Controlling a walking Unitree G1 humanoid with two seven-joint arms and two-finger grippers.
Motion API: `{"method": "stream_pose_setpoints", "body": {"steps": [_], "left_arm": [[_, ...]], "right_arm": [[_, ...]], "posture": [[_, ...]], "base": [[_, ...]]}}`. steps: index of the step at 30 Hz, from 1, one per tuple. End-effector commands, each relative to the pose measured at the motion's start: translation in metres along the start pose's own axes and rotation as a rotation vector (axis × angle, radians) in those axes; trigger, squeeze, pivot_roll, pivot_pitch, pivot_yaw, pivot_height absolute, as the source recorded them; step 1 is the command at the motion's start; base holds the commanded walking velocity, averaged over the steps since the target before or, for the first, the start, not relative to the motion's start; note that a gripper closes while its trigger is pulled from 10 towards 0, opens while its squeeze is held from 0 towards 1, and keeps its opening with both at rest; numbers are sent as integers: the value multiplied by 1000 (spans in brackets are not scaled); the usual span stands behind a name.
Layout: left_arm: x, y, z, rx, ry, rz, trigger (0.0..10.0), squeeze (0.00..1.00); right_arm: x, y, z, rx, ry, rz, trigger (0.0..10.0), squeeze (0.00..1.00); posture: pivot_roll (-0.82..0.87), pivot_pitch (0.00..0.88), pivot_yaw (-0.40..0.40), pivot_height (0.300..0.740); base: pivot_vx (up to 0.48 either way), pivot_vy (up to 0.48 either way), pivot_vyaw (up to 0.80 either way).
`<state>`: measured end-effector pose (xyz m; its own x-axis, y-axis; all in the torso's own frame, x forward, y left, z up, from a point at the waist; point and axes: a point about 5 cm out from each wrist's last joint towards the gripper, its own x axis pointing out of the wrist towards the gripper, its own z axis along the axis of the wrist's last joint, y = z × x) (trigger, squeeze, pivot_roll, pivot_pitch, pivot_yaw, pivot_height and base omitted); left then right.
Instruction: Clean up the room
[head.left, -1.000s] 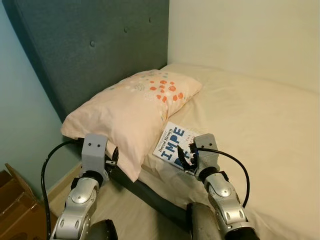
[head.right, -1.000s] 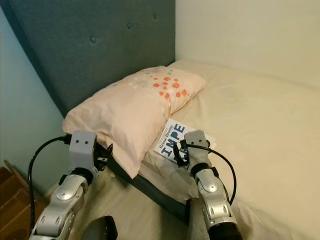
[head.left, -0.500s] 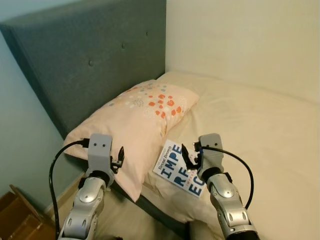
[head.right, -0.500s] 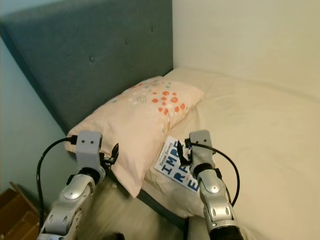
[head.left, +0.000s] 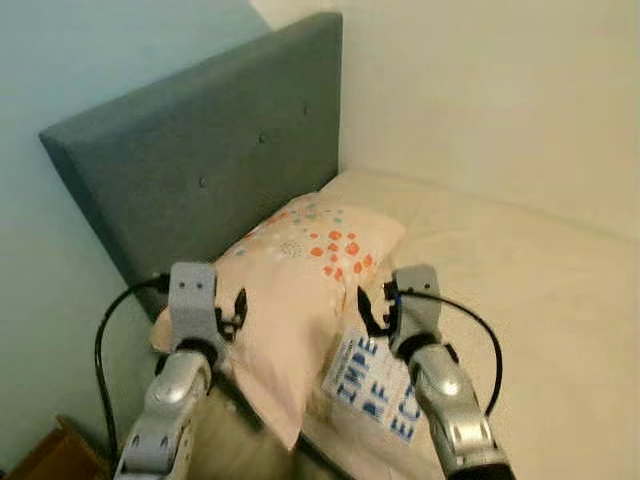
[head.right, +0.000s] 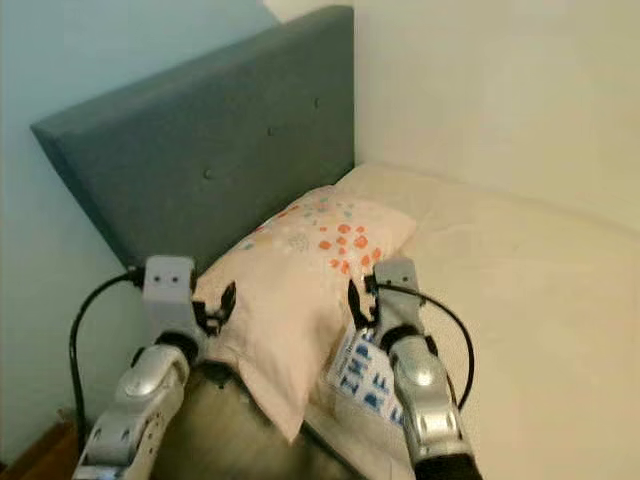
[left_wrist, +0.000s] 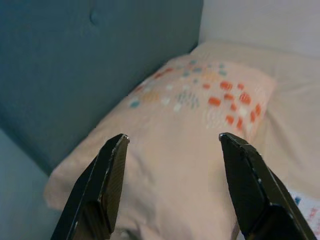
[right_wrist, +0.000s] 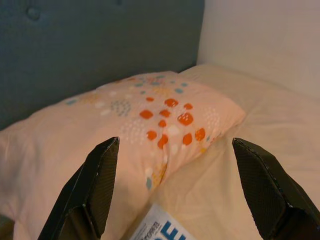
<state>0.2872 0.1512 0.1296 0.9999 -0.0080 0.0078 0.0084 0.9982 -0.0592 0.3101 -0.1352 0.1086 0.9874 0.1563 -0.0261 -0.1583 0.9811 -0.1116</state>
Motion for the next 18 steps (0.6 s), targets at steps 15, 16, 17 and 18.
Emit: {"method": "stream_pose_setpoints", "body": {"steps": [15,16,17,18], "left_arm": [[-5,-7,-2,34,-11,-36,10000,0],[-5,-7,-2,34,-11,-36,10000,0],[-4,-6,-4,37,-7,-28,10000,0],[-4,-5,-4,48,-9,-20,10000,0]], "right_arm": [[-2,7,-3,67,13,21,10000,0],[-2,7,-3,67,13,21,10000,0],[-2,7,-3,65,15,22,10000,0],[-2,7,-4,62,19,22,10000,0]], "posture": [[-57,76,26,740],[-57,76,26,740],[-60,78,26,740],[-60,78,26,740]], "base": [[0,0,-427],[0,0,-800],[0,0,-800],[0,0,-800]]}}
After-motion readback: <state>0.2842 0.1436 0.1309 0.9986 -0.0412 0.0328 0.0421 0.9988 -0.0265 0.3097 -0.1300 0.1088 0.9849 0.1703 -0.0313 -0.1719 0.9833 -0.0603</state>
